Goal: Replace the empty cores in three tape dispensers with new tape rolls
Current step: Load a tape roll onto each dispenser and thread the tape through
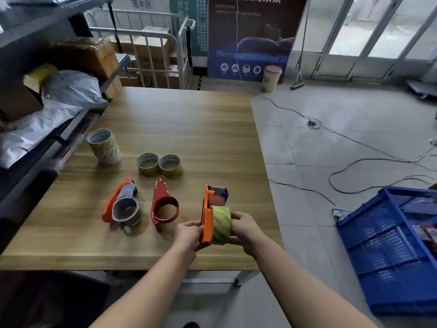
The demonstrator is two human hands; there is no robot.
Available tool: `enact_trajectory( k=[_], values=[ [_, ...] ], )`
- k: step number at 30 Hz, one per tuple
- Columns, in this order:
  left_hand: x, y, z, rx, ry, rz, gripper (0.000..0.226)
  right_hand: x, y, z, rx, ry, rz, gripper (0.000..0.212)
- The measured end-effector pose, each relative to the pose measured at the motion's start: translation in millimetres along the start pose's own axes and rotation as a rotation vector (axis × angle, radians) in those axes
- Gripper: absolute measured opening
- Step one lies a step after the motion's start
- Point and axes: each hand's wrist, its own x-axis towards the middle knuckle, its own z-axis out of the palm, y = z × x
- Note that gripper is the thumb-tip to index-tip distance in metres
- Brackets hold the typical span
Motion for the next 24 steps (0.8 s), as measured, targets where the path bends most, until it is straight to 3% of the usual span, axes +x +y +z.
enact_trajectory(
  k=[9, 18, 24],
  values=[
    [25.2, -20.4, 1.1, 0.113, -0.007, -0.047, 0.015, 26.7, 28.9, 20.7, -0.172, 0.262, -0.036, 0.008],
    [60.7, -37.4, -3.9, 0.424, -0.022, -0.079, 0.008, 58.6, 62.2, 24.5, -0.326, 0.308, 0.033, 0.005],
    [70.6, -45.2, -4.9, 0.690, -0.062, -0.059, 0.018, 71.9, 76.8, 24.7, -0.360, 0.336, 0.080, 0.009]
  ],
)
